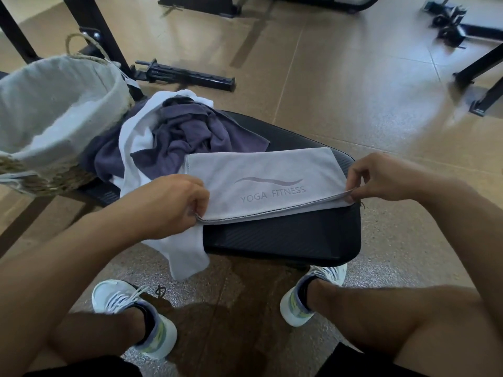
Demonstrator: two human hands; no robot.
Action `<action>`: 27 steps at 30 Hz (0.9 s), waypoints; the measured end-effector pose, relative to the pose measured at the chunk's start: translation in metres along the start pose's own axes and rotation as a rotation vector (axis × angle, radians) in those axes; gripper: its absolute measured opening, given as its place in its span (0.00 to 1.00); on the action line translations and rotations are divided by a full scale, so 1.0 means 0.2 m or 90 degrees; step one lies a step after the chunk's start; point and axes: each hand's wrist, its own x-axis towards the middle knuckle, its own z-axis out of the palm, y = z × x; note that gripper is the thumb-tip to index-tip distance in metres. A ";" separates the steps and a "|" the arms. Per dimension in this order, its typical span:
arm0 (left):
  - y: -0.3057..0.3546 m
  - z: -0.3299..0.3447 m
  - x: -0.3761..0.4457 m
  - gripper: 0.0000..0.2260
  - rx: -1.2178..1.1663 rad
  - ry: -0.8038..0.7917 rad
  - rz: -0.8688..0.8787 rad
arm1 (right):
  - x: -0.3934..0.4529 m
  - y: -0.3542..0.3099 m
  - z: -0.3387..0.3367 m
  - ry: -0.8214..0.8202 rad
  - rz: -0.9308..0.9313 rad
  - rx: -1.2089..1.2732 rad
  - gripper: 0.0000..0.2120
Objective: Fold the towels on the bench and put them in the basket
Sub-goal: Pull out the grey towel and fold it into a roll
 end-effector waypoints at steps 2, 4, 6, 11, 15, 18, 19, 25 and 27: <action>0.01 -0.01 0.01 0.11 0.013 0.022 -0.013 | 0.00 0.00 -0.01 -0.003 -0.005 0.004 0.09; 0.01 -0.03 0.01 0.12 0.029 0.033 -0.022 | 0.00 0.00 0.00 -0.012 -0.012 -0.012 0.09; 0.01 -0.04 0.02 0.13 0.047 0.041 -0.016 | 0.00 0.00 0.00 -0.022 -0.012 -0.029 0.08; 0.02 -0.01 0.02 0.14 0.074 0.024 -0.019 | 0.01 -0.01 0.01 -0.054 -0.005 -0.034 0.07; 0.03 0.04 0.01 0.15 0.089 -0.038 -0.025 | 0.00 -0.01 0.00 -0.088 0.034 0.001 0.05; 0.04 0.03 0.01 0.08 0.090 -0.076 -0.056 | 0.00 -0.01 0.01 -0.077 0.081 0.037 0.10; 0.05 0.01 0.01 0.04 0.095 -0.092 -0.068 | 0.01 -0.01 0.02 -0.072 0.096 0.047 0.12; 0.05 -0.02 0.02 0.12 0.103 -0.070 -0.128 | 0.02 -0.03 0.05 -0.051 0.169 0.088 0.19; 0.04 -0.03 0.02 0.12 0.098 -0.044 -0.120 | 0.02 -0.04 0.05 -0.066 0.185 0.112 0.20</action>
